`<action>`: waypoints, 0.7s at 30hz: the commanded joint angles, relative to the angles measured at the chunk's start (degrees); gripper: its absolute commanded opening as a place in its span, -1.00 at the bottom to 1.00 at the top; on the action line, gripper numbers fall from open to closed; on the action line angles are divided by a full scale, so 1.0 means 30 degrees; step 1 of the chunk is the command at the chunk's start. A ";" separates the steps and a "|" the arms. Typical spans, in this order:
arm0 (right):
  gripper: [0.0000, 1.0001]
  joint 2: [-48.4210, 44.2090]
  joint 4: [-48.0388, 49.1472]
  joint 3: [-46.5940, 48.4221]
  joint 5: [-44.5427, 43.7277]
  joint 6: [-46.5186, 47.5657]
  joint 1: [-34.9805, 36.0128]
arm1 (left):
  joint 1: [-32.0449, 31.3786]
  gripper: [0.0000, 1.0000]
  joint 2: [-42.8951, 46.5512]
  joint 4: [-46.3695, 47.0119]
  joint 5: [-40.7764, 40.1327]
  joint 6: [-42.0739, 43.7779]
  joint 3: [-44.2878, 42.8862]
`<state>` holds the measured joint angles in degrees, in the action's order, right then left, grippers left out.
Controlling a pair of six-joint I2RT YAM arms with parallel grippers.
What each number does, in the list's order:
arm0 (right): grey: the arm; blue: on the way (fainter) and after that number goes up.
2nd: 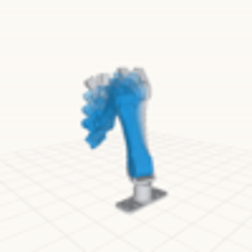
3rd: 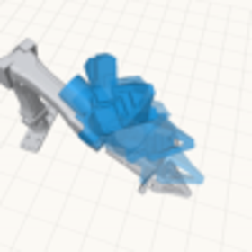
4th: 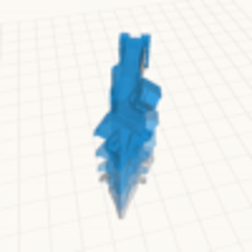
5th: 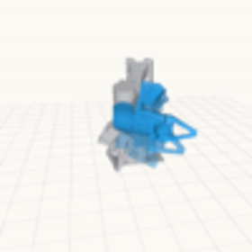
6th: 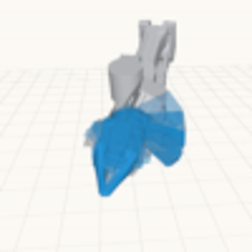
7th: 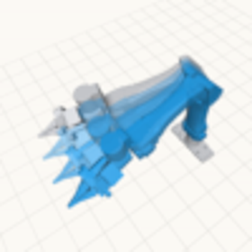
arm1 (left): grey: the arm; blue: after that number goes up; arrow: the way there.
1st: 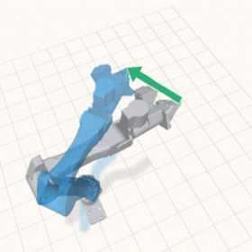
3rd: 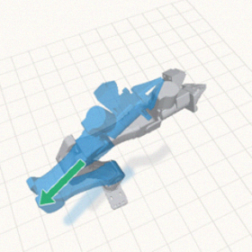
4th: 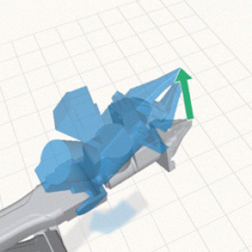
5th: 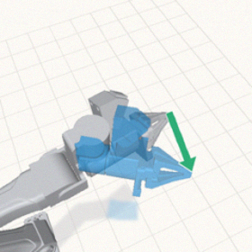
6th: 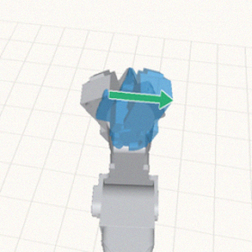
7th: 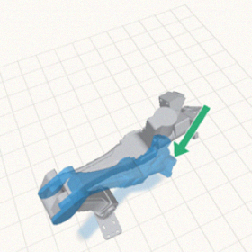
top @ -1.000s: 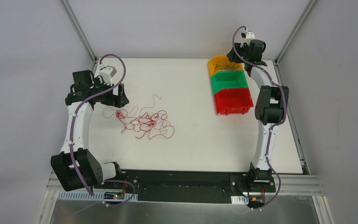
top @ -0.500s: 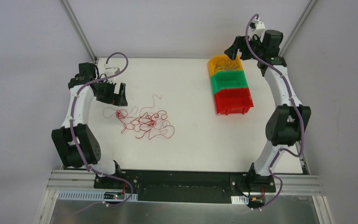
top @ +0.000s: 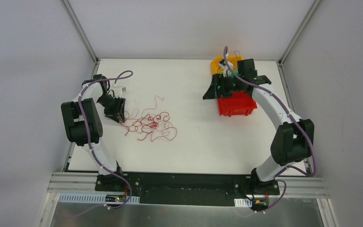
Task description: Untangle the cables
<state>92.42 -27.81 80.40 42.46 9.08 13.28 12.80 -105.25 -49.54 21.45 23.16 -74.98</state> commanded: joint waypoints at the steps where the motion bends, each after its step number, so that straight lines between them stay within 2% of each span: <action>1: 0.52 -0.1368 0.0643 -0.0685 0.0373 -0.0872 0.1804 | -0.0018 -0.34 0.0512 0.0152 -0.0731 -0.0675 0.0687; 4: 0.32 -0.1042 0.1342 -0.0722 0.0538 -0.1497 0.2559 | -0.0059 -0.56 0.1567 0.0653 0.0420 -0.0802 0.1146; 6: 0.29 -0.0790 0.1586 -0.0499 0.0588 -0.1807 0.2833 | -0.0129 -0.53 0.2159 0.1043 0.0158 -0.1129 0.1361; 7: 0.29 -0.0670 0.1598 -0.0353 0.0647 -0.1908 0.2927 | -0.0087 -0.38 0.2243 0.1245 -0.0671 -0.1501 0.1403; 9: 0.29 -0.0497 0.1503 -0.0040 0.0739 -0.2017 0.3059 | 0.0264 0.07 0.2483 0.1446 -0.1622 -0.2004 0.1464; 10: 0.29 -0.0476 0.1441 0.0067 0.0786 -0.2026 0.3068 | 0.0581 0.21 0.2803 0.1772 -0.1260 -0.2240 0.1614; 11: 0.30 -0.0495 0.1389 0.0146 0.0796 -0.1997 0.3095 | 0.0885 0.25 0.3243 0.2084 -0.0643 -0.2501 0.1834; 15: 0.30 -0.0738 0.1335 -0.0088 0.0670 -0.1825 0.3075 | 0.1154 0.25 0.4120 0.3043 -0.0061 -0.3552 0.2672; 19: 0.30 -0.0764 0.1321 -0.0292 0.0751 -0.1953 0.3098 | 0.1182 -0.01 0.2521 0.3243 -0.0458 -0.4294 0.2833; 21: 0.30 -0.0852 0.1266 -0.0272 0.0660 -0.1898 0.3087 | 0.1183 -0.06 0.1572 0.3699 -0.0325 -0.4824 0.3060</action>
<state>92.38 -24.91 78.17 42.96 3.86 22.28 16.53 -95.96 -40.27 19.46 12.84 -67.53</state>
